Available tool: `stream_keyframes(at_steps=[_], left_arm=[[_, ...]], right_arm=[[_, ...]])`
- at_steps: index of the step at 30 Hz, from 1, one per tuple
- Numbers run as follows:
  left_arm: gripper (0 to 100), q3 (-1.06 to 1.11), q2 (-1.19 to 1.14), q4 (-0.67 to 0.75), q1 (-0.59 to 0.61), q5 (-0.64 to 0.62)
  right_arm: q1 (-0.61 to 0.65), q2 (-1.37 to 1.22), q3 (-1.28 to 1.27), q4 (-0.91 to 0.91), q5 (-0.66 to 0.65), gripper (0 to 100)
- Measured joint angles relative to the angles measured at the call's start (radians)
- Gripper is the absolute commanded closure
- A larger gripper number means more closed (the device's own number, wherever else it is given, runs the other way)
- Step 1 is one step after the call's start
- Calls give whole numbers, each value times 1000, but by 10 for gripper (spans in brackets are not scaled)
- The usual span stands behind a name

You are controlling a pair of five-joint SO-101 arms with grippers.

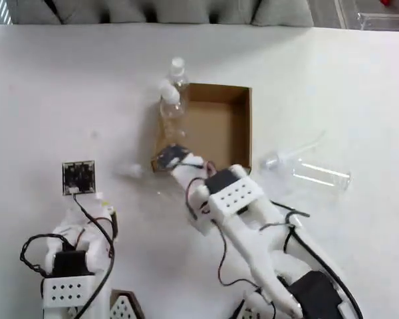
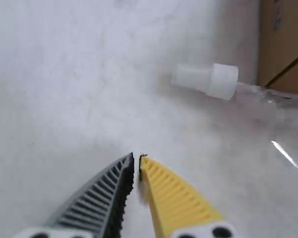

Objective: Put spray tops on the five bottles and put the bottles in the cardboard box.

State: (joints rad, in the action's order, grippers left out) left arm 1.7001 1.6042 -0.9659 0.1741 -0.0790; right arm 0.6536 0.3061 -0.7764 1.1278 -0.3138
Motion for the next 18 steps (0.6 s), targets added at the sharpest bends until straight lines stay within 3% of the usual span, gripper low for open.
stream_keyframes(at_steps=[8,18], left_arm=[[978,0,0,0,0,0],[972,0,0,32,0,0]], right_arm=[[275,17,0,9,58,981],[256,17,0,118,-11,981]])
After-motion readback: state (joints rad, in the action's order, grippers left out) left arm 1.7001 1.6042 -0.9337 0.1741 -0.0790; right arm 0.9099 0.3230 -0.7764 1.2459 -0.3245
